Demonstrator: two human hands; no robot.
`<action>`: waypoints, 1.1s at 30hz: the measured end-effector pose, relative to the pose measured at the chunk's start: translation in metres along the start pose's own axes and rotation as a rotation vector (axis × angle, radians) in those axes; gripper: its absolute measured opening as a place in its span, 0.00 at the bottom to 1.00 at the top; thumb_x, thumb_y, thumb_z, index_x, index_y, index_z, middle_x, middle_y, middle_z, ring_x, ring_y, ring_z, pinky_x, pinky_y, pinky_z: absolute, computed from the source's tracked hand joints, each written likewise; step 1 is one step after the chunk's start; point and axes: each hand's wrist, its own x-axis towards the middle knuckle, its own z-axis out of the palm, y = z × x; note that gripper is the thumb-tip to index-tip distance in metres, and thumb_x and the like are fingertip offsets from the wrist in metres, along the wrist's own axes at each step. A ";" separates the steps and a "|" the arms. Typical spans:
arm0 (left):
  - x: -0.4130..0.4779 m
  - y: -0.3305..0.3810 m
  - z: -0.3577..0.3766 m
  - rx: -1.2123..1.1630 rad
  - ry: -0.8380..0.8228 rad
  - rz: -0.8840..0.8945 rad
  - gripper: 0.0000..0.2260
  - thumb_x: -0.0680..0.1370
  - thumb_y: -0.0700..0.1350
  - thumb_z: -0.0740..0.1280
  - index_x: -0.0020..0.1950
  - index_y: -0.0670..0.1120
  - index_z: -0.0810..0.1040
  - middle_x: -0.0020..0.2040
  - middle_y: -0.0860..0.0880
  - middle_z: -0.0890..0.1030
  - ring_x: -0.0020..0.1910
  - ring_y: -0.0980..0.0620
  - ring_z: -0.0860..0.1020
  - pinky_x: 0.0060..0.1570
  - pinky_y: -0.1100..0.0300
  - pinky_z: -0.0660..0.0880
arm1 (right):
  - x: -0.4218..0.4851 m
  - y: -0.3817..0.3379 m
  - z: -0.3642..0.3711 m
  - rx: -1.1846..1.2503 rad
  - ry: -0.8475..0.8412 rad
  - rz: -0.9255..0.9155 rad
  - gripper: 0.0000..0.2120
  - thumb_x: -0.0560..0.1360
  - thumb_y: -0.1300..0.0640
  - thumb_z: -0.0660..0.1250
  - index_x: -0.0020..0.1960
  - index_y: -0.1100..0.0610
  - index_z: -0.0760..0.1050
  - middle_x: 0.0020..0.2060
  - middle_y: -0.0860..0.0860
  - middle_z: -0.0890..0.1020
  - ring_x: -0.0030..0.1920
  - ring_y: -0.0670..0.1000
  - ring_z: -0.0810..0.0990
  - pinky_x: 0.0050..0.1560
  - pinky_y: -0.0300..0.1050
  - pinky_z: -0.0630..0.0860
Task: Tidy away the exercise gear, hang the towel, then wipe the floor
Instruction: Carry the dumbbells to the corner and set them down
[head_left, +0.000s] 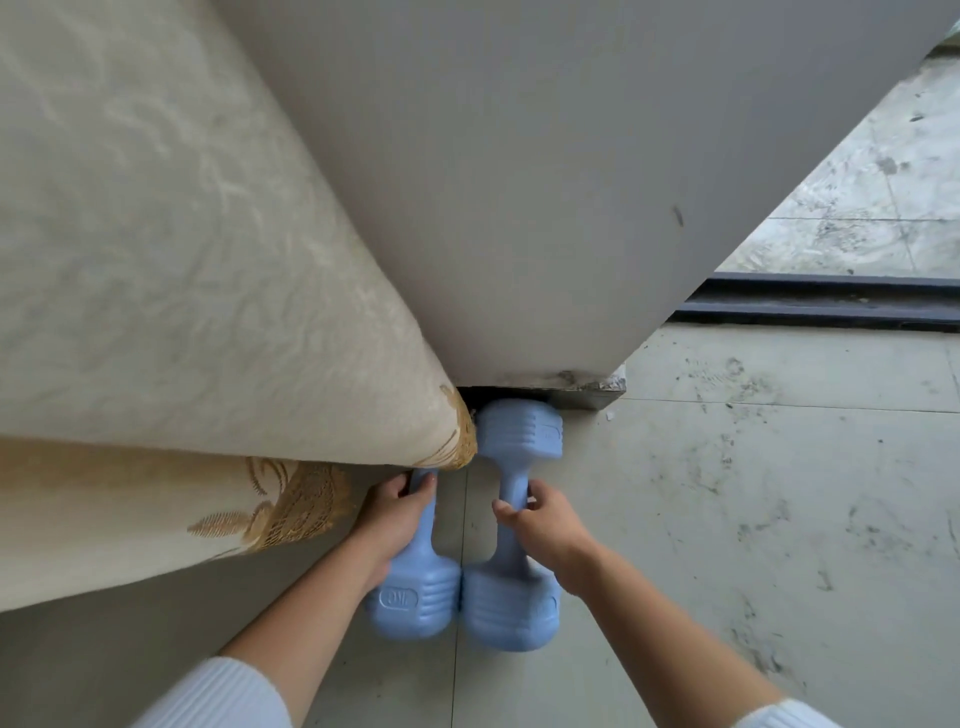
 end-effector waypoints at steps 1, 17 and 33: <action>0.001 0.000 0.000 0.004 -0.002 0.011 0.06 0.78 0.52 0.65 0.47 0.51 0.78 0.51 0.46 0.81 0.54 0.47 0.79 0.61 0.47 0.74 | 0.001 0.000 -0.001 -0.010 -0.010 -0.006 0.08 0.77 0.55 0.67 0.53 0.57 0.72 0.47 0.55 0.80 0.49 0.54 0.80 0.52 0.48 0.77; -0.016 -0.005 -0.002 0.269 -0.010 0.078 0.16 0.78 0.41 0.62 0.66 0.50 0.72 0.56 0.50 0.78 0.54 0.49 0.77 0.58 0.52 0.73 | -0.007 -0.004 0.003 -0.176 0.078 0.016 0.12 0.76 0.58 0.66 0.58 0.59 0.70 0.47 0.55 0.79 0.36 0.50 0.79 0.41 0.44 0.77; -0.077 0.018 -0.014 0.502 0.008 0.077 0.25 0.81 0.47 0.57 0.77 0.51 0.55 0.74 0.47 0.65 0.69 0.44 0.68 0.66 0.54 0.67 | -0.059 -0.033 0.005 -0.538 -0.004 0.004 0.25 0.80 0.53 0.60 0.73 0.60 0.59 0.67 0.59 0.72 0.66 0.59 0.71 0.59 0.45 0.68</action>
